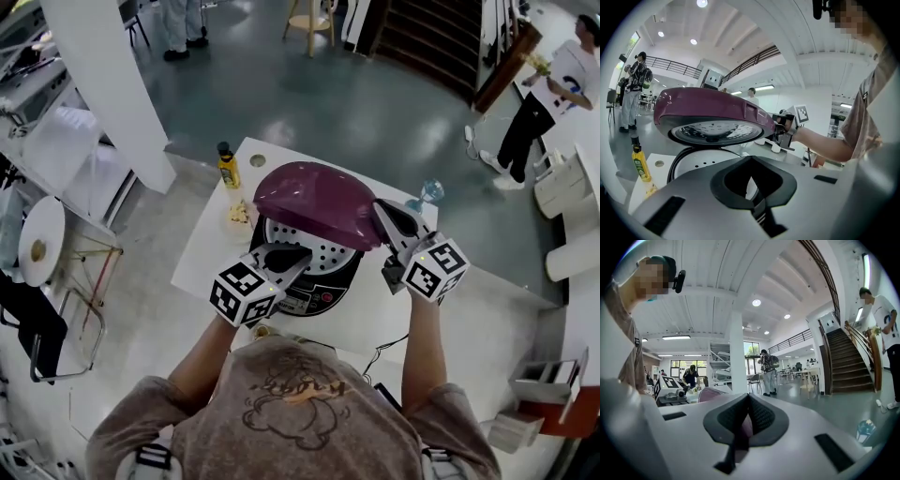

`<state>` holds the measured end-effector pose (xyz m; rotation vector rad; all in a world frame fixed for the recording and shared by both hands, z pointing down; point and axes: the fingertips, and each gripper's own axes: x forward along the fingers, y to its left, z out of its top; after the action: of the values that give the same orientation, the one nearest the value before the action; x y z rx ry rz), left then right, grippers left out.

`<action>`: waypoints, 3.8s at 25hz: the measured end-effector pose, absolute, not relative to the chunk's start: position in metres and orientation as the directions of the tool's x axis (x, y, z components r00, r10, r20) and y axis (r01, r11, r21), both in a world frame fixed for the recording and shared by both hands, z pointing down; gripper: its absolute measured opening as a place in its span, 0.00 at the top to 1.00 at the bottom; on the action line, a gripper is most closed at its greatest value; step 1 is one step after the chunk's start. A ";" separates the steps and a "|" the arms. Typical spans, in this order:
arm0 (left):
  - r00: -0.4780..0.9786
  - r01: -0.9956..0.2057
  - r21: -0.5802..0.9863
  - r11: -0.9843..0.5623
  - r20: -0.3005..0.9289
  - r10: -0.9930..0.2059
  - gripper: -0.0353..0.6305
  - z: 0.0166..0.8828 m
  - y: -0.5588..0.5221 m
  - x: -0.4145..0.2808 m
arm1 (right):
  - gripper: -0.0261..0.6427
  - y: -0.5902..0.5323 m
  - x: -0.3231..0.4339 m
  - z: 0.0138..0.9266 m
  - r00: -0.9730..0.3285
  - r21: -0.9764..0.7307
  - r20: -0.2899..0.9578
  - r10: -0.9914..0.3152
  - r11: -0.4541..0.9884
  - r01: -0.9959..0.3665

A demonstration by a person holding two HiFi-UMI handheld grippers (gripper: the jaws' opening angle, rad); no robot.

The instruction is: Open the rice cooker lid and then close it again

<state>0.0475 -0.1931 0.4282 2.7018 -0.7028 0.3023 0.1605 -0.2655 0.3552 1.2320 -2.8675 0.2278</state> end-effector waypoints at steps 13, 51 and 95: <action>0.859 -0.502 0.265 -0.823 0.260 -0.441 0.92 0.418 -0.201 0.048 | 0.96 -0.315 0.183 0.325 -0.650 -0.119 0.025 -0.759 0.644 -0.756; 0.833 -0.551 0.259 -0.793 0.216 -0.509 0.92 0.407 -0.233 0.050 | 0.96 -0.440 0.241 0.339 -0.513 -0.225 0.041 -0.858 0.492 -0.841; 0.878 -0.473 0.280 -0.836 0.228 -0.420 0.92 0.416 -0.215 0.082 | 0.83 -0.348 0.283 0.308 -0.546 -0.189 -0.132 -0.827 0.562 -0.805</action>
<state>0.0816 -0.2147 0.4162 2.7189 -0.6657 0.2245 0.2833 -0.3484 0.3080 1.5650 -2.9548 0.1776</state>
